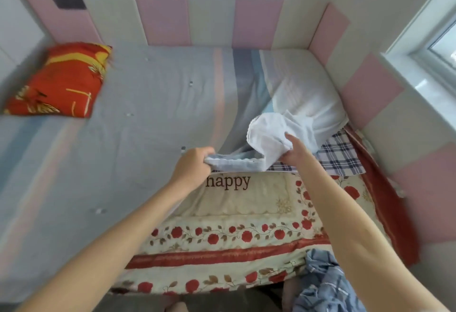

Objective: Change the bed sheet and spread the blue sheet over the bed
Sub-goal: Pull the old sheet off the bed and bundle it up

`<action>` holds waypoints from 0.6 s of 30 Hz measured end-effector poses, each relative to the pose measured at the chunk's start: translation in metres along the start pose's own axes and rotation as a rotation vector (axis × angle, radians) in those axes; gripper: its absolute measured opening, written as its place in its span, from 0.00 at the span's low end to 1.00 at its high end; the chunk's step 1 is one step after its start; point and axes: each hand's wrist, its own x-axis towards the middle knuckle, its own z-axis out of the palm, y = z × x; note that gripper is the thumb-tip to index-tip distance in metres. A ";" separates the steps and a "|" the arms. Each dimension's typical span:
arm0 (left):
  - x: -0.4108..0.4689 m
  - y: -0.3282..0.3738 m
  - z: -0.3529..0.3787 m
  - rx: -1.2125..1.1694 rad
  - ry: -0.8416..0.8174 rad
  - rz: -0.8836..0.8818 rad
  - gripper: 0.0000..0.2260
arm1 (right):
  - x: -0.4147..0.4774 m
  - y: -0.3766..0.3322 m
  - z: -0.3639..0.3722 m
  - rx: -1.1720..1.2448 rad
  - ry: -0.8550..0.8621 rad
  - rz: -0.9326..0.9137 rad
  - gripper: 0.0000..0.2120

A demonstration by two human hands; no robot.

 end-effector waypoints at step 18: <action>0.028 -0.123 -0.181 -0.324 -0.381 -0.372 0.20 | -0.143 0.128 0.296 -1.255 -0.690 -0.532 0.18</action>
